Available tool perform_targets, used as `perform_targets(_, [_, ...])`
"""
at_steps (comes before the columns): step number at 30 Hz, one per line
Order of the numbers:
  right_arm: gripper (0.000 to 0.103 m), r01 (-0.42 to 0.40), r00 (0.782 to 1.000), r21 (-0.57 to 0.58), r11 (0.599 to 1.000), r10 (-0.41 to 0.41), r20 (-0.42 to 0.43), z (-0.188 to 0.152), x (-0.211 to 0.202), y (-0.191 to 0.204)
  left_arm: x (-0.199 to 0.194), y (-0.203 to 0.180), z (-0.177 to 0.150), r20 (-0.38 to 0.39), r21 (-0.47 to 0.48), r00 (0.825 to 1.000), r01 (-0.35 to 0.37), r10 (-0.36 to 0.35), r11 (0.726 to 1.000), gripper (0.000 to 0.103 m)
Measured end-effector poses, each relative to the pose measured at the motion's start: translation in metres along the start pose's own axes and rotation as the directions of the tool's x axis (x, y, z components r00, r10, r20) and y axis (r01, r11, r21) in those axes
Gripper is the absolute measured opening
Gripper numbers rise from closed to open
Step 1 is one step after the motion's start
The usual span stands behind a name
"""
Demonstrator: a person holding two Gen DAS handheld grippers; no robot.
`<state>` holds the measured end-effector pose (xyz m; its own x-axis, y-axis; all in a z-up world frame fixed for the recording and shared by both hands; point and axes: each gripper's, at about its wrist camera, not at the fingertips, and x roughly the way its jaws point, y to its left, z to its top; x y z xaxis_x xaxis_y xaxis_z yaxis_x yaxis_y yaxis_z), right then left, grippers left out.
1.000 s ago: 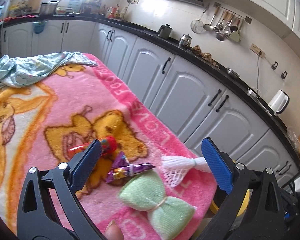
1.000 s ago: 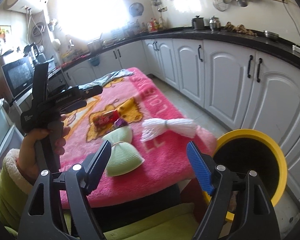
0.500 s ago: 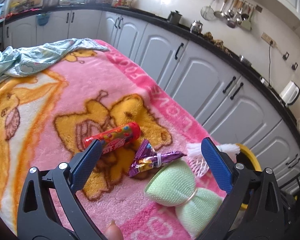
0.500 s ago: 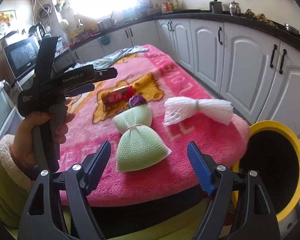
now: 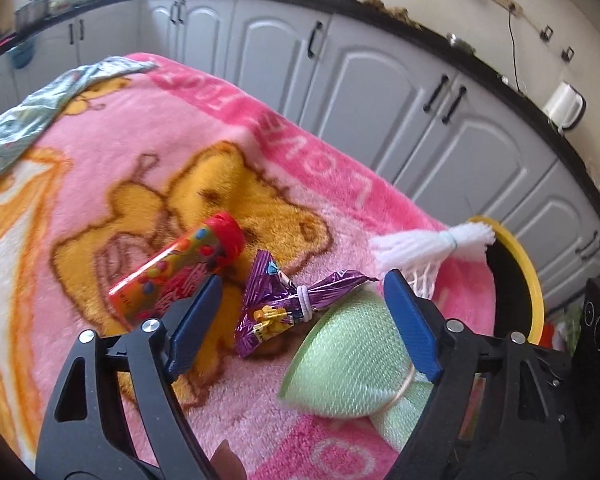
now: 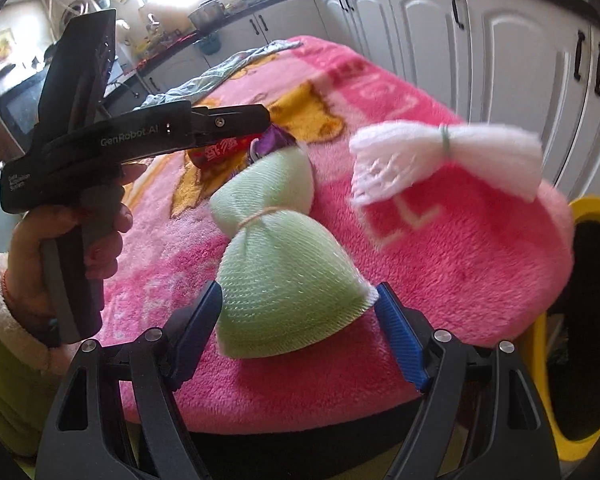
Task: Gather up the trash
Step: 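Grasp the purple foil wrapper with the left tool while the right tool grasps the green mesh bow, then carry the purple wrapper and green mesh bow over the bin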
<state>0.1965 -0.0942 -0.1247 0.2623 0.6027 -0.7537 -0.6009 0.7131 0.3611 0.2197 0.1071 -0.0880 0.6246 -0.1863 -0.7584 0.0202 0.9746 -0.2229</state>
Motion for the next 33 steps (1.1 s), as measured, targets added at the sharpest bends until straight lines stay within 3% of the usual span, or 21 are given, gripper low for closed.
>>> perform_targets(1, [0.075,-0.013,1.0,0.011,1.0,0.013,-0.001,-0.001,0.001,-0.002,0.004,0.0,0.001,-0.016,0.01,1.0,0.002,-0.002,1.0,0.073])
perform_targets(3, [0.066,-0.03,1.0,0.019,0.999,0.03,0.006,-0.001,0.002,-0.003,0.011,0.001,0.002,-0.038,0.011,0.999,0.015,-0.014,1.0,0.072])
perform_targets(4, [0.057,-0.059,0.998,0.023,0.998,0.059,0.007,0.0,0.002,-0.003,0.014,0.003,0.003,-0.048,0.005,0.999,0.025,-0.025,1.0,0.072])
perform_targets(8, [0.043,-0.08,0.997,0.03,0.996,0.08,0.003,-0.001,-0.003,-0.002,0.02,0.002,0.005,-0.069,-0.015,0.996,0.064,-0.065,0.998,0.068])
perform_targets(15, [0.03,-0.105,0.994,0.061,0.993,0.106,-0.011,-0.005,-0.02,-0.006,0.032,0.0,0.005,-0.109,-0.06,0.985,0.127,-0.133,0.99,0.064])
perform_targets(20, [0.03,-0.093,0.995,0.054,0.994,0.094,-0.016,-0.007,-0.027,-0.006,0.035,-0.002,0.0,-0.123,-0.09,0.977,0.165,-0.176,0.982,0.056])
perform_targets(21, [0.03,-0.093,0.995,0.053,0.994,0.094,-0.018,-0.009,-0.028,-0.006,0.036,-0.002,-0.001,-0.13,-0.094,0.973,0.181,-0.192,0.979,0.033])
perform_targets(22, [0.029,-0.094,0.995,0.054,0.994,0.095,-0.019,-0.009,-0.028,-0.006,0.036,-0.002,-0.002,-0.131,-0.113,0.966,0.208,-0.222,0.972,0.034])
perform_targets(26, [0.029,-0.093,0.995,0.053,0.994,0.094,-0.02,-0.008,-0.029,-0.004,0.035,-0.004,-0.004,-0.137,-0.118,0.965,0.21,-0.226,0.97,0.031])
perform_targets(33, [0.028,-0.104,0.994,0.061,0.993,0.104,-0.011,-0.007,-0.036,-0.004,0.022,-0.008,-0.003,-0.106,-0.123,0.971,0.203,-0.216,0.971,0.026])
